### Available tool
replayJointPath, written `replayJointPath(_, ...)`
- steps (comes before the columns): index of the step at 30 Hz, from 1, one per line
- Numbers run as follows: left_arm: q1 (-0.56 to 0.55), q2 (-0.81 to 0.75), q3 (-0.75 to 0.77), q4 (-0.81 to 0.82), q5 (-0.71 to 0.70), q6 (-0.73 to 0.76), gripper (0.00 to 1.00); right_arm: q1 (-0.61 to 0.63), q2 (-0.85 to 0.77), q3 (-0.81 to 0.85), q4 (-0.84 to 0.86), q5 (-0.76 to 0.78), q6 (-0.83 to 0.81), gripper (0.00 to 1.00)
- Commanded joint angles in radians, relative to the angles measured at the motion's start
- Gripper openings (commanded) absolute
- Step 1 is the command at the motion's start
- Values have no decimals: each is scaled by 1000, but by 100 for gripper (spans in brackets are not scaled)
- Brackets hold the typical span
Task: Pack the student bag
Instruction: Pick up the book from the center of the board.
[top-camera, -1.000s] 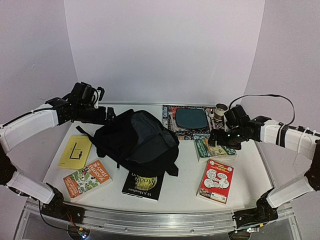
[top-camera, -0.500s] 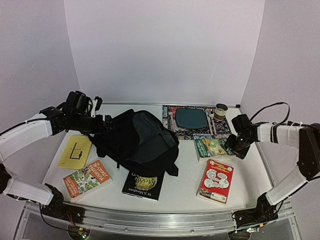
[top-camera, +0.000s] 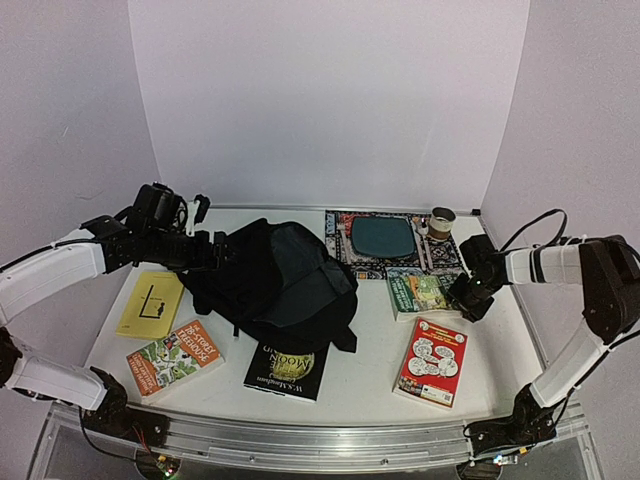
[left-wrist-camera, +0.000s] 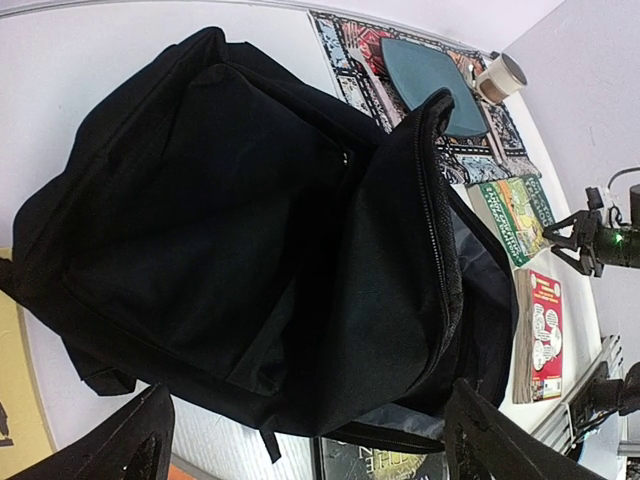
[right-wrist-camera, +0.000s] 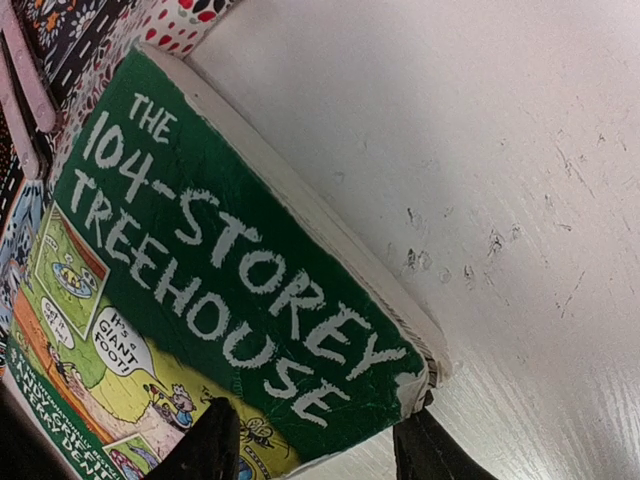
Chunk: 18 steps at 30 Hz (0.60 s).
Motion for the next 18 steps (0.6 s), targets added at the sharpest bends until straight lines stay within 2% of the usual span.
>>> replayJointPath(1,-12,18,28,51,16,-2,95,3,-13,22,66,-65,-13,48)
replayJointPath(7,-23,44,40,65,22,-2,94,3,-84,21,84,-91,-13,48)
replayJointPath(10,-29,48,43,67,22,-3,94,-1,-112,37,-16,31,-11,56)
replayJointPath(13,-32,44,43,67,20,-5,94,-14,-111,41,-115,107,-14,71)
replayJointPath(15,-33,38,41,67,17,-5,94,-20,-104,21,-131,102,-14,75)
replayJointPath(18,-32,38,42,67,11,-3,94,-20,-83,-6,-120,42,2,75)
